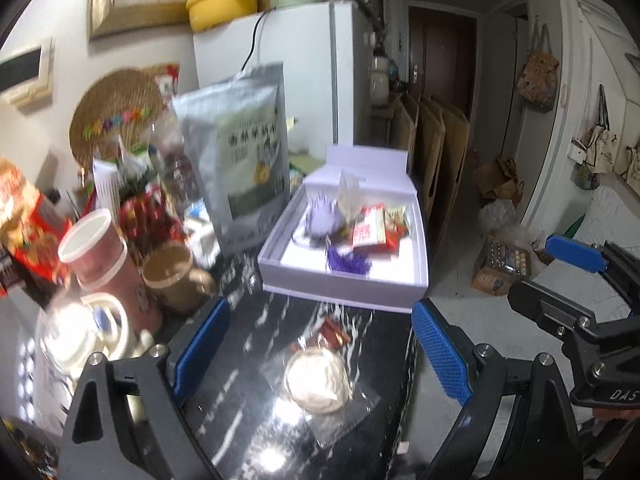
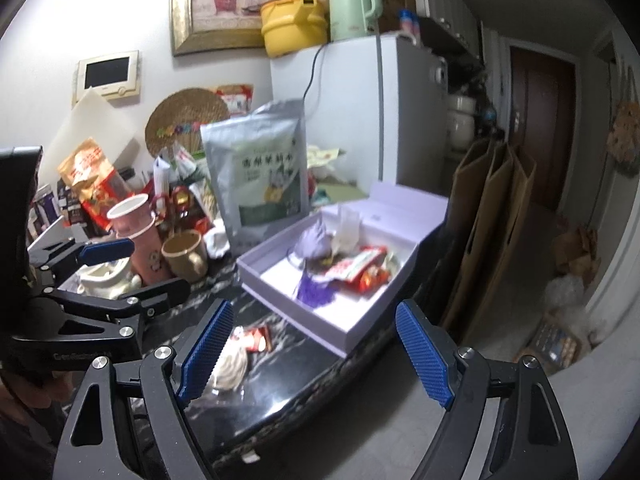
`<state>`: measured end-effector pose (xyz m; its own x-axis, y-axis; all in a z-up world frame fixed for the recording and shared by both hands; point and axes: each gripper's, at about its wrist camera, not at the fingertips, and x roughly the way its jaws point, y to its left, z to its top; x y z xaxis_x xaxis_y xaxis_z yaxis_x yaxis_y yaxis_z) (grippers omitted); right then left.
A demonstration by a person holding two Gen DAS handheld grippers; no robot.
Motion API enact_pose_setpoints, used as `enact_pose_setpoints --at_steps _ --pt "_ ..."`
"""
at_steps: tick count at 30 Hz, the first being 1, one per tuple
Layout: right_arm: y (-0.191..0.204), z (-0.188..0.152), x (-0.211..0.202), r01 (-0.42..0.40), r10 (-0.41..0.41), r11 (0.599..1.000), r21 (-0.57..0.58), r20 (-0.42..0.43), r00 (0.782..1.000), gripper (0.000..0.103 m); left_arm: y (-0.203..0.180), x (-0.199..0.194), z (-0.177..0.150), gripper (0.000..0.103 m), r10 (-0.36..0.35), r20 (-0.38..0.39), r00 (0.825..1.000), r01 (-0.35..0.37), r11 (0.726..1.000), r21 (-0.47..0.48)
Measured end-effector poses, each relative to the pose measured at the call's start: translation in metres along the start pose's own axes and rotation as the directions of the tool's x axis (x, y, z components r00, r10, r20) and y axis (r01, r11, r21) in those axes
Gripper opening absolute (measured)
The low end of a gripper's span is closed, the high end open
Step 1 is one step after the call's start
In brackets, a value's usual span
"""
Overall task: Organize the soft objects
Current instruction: 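Withdraw both tools from the box back toward the counter, then grasp the clear pastry bag with the left tool while the right tool grasps the Kiss chocolate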
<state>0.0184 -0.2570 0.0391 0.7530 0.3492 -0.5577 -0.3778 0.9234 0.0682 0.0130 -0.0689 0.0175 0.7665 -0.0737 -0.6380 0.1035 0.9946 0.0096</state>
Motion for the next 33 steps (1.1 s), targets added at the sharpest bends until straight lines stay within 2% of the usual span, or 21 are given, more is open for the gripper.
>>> enact_pose_setpoints --at_steps 7,16,20,26,33 --pt "0.001 -0.028 0.016 -0.018 0.019 1.000 0.015 -0.070 0.997 0.085 0.012 0.021 -0.028 0.093 -0.004 -0.081 0.997 -0.001 0.998 -0.058" --pt "0.004 -0.056 0.042 -0.040 0.044 0.999 0.030 -0.165 0.985 0.085 0.021 0.052 -0.058 0.093 -0.032 -0.174 0.984 0.009 0.992 -0.127" --pt "0.000 -0.065 0.054 -0.036 0.043 0.999 0.039 -0.197 0.980 0.085 0.020 0.069 -0.066 0.093 -0.017 -0.209 0.978 -0.012 0.991 -0.137" --pt "-0.013 -0.074 0.073 -0.008 0.022 0.998 0.059 -0.240 0.971 0.085 0.022 0.098 -0.071 0.093 -0.004 -0.264 0.965 -0.044 0.983 -0.177" --pt "-0.028 -0.078 0.091 0.009 0.017 0.995 0.094 -0.276 0.961 0.085 0.027 0.133 -0.078 0.093 0.002 -0.350 0.937 -0.080 0.974 -0.210"
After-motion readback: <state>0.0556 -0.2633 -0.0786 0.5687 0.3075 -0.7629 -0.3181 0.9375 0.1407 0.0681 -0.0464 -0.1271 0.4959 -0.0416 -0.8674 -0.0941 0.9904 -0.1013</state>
